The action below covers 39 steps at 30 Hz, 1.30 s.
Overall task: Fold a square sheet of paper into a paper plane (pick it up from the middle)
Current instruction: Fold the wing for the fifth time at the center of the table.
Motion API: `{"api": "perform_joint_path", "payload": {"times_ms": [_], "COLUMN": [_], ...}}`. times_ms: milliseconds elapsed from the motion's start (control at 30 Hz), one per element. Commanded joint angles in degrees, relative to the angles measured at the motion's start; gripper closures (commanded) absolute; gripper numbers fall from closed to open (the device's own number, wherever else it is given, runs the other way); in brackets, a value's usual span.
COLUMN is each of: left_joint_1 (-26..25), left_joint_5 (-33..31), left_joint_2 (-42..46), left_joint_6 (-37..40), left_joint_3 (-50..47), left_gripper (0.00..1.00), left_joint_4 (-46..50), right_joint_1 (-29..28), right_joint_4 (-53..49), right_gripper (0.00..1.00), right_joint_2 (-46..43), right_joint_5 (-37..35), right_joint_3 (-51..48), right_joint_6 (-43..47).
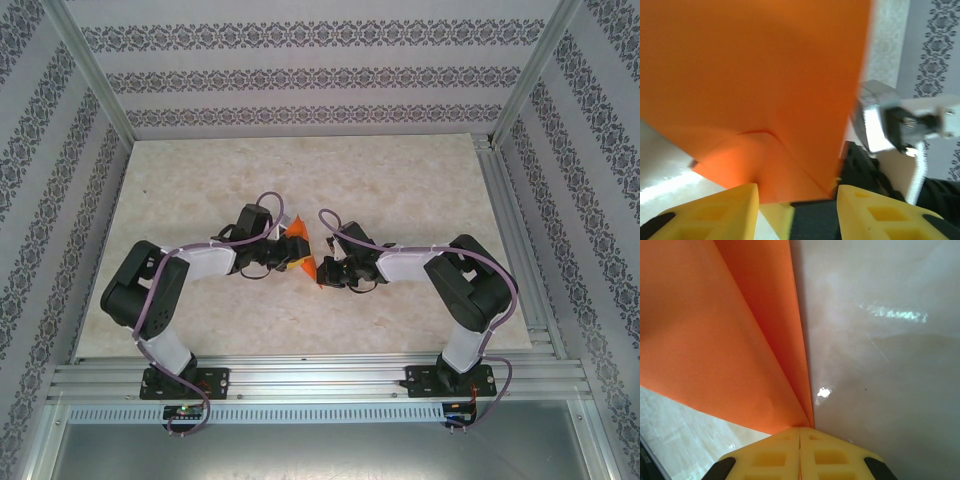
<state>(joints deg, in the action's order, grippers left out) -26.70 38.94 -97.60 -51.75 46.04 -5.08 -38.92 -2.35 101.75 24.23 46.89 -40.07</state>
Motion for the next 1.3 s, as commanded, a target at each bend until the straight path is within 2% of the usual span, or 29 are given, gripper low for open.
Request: {"api": "perform_joint_path", "payload": {"times_ms": [0, 200, 433, 667, 900, 1000, 1100, 1133, 1167, 1267], "left_joint_1": [-0.4, -0.4, -0.1, 1.4, 2.0, 2.9, 4.3, 4.7, 4.7, 4.6], "left_joint_5": [-2.6, -1.0, -1.5, -1.4, -0.6, -1.7, -1.2, -0.6, 0.4, 2.0], "left_joint_2": [-1.6, -5.1, -6.3, -7.8, -9.7, -9.8, -9.7, -9.4, -8.8, -6.8], "left_joint_6": [-0.3, -0.1, 3.7, 5.8, 9.6, 11.4, 11.8, 11.7, 11.5, 10.7], "left_joint_3": [1.1, 1.5, 3.6, 3.4, 4.0, 4.6, 4.5, 4.5, 4.7, 4.9], "left_gripper": [0.60, 0.77, 0.93, 0.98, 0.94, 0.88, 0.73, 0.61, 0.57, 0.52], "left_joint_4": [-2.0, -6.4, -4.8, -4.7, -4.7, -2.2, -1.8, -1.7, -1.8, -0.8], "right_joint_1": [-1.0, -1.0, -1.0, -1.0, -0.9, -0.9, -0.9, -0.9, -0.9, -0.8], "right_joint_4": [-4.2, -4.3, -4.7, -5.3, -5.3, -5.4, -5.6, -5.6, -5.6, -5.7], "right_gripper": [0.93, 0.93, 0.93, 0.93, 0.93, 0.93, 0.93, 0.93, 0.93, 0.93], "right_joint_2": [2.4, 2.5, 2.9, 3.1, 3.1, 3.1, 3.3, 3.4, 3.4, 3.4], "right_joint_5": [-3.0, -3.1, -3.0, -3.2, -3.0, -3.0, -2.9, -2.9, -2.9, -3.1], "right_joint_3": [-0.4, -0.3, -0.1, -0.1, 0.2, 0.2, 0.4, 0.5, 0.6, 0.5], "right_joint_6": [1.2, 1.3, 1.3, 1.4, 1.3, 1.3, 1.2, 1.1, 1.1, 1.0]}}
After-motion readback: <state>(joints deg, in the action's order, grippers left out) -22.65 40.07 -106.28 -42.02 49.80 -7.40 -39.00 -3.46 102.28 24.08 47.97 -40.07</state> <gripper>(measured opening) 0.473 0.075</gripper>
